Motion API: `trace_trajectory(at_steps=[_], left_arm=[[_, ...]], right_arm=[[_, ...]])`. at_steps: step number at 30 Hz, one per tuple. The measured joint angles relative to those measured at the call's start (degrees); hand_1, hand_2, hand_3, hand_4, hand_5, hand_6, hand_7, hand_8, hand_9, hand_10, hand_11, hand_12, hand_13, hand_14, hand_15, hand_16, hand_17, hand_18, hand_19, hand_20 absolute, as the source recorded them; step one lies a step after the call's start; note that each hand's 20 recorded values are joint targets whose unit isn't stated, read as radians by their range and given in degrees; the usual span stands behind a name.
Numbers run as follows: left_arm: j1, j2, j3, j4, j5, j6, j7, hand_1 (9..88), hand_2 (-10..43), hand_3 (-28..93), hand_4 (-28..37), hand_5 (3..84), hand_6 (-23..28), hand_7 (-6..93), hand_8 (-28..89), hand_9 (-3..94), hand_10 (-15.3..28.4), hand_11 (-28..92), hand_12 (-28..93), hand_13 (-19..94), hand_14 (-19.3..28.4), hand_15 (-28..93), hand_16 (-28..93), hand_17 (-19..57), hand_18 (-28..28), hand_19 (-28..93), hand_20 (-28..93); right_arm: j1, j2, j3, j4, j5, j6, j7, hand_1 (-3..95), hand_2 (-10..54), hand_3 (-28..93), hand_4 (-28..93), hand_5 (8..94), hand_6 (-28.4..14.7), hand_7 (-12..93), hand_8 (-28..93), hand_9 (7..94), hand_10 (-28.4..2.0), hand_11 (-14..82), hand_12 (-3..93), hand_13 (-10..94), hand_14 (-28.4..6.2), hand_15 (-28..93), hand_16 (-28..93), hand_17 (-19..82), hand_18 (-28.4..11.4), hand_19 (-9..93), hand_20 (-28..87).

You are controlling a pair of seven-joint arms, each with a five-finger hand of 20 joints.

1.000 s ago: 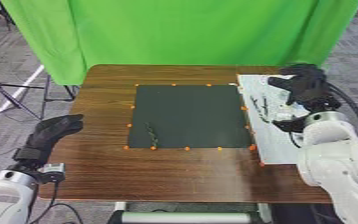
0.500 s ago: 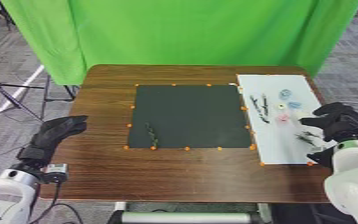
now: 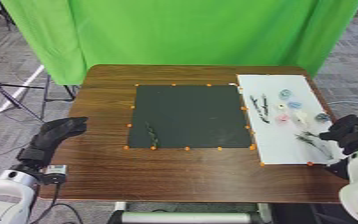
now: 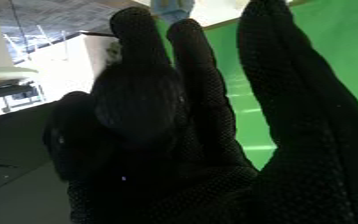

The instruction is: Arrange flowers

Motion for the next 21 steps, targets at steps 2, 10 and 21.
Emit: trace_trajectory(at_steps=[2, 10, 21], left_arm=[[-0.07, 0.00, 0.04, 0.00, 0.10, -0.27, -0.10, 25.2, -1.5, 58, -21.8, 45.8, 5.5, 11.4, -5, 44.2, 16.0, 17, 12, 35, 19.3, 17, 1, 4.8, 13.6, 11, 16], [-0.18, -0.11, 0.05, 0.00, 0.30, -0.75, -0.32, 25.3, -1.4, 58, -21.8, 45.8, 5.5, 11.6, -5, 44.2, 16.0, 17, 12, 35, 19.3, 17, 1, 4.8, 13.6, 11, 16], [-0.29, -0.24, 0.09, 0.01, 0.55, -1.19, -0.66, 25.3, -1.4, 58, -21.8, 45.8, 5.5, 11.6, -5, 44.2, 16.0, 17, 12, 35, 19.4, 18, 1, 4.8, 13.6, 11, 16]], right_arm=[[0.00, 0.29, -0.64, 0.30, -0.09, 0.40, 0.00, 43.4, -9.5, 59, -13, 64.6, -1.8, 18, -5, 77.4, -15.2, 21.8, 25.4, 88, -3.5, 55, 36, 62, -11.5, 93, 45], [0.03, 0.52, -2.22, 0.99, -0.16, 0.81, 0.00, 44.5, -9.5, 60, -13, 65.0, -2.1, 18, -5, 79.1, -14.7, 23.0, 25.4, 89, -3.0, 55, 36, 62, -11.3, 93, 46], [1.26, 0.89, -7.33, 3.64, -3.14, 3.88, 0.18, 80.0, -9.5, -4, 25, 68.6, -2.4, 21, 21, 86.7, -10.0, 13.3, 45.0, 91, -1.4, 55, 37, 65, -10.0, 93, 46]])
